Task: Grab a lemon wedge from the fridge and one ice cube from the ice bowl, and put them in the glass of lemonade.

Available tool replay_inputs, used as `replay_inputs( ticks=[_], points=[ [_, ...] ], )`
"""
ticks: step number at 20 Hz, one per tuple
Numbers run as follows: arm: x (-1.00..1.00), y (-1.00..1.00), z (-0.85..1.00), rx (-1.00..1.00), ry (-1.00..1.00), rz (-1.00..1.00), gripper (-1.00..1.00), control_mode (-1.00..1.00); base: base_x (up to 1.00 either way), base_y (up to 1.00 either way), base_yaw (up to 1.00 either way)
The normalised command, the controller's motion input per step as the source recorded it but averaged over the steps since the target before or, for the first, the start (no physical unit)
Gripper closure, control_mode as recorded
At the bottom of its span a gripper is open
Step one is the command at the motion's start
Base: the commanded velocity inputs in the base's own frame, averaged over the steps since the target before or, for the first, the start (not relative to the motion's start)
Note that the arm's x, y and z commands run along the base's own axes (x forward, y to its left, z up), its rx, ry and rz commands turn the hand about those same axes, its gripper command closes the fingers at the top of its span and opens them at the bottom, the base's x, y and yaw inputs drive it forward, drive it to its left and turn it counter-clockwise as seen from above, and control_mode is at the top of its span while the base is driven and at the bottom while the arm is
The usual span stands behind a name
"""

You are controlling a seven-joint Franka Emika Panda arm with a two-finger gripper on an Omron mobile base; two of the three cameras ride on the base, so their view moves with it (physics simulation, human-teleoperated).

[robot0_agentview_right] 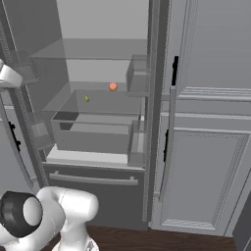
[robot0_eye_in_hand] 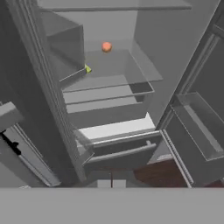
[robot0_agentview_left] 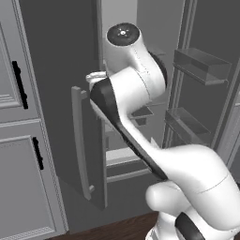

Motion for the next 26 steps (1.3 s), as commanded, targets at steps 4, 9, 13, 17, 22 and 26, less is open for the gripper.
replay_inputs(
  ticks=[4,9,13,17,22,26],
  points=[
    [0.97,-0.73,-0.28,0.35,-0.01,0.4,1.0,-1.0,0.0,0.0,0.0],
    [0.96,-0.46,-0.36,0.28,0.11,0.45,1.0,-1.0,0.0,0.0,0.0],
    [0.78,-0.02,-0.25,0.18,0.24,0.32,1.0,-1.0,0.0,0.0,0.0],
    [0.61,0.01,-0.58,0.14,0.15,0.1,-1.0,-1.0,0.0,0.0,0.0],
    [0.53,0.07,-0.58,0.2,0.01,0.18,-1.0,-1.0,0.0,0.0,0.0],
    [0.16,0.57,-0.16,0.16,0.0,0.24,-1.0,-1.0,0.0,0.0,0.0]
  ],
)
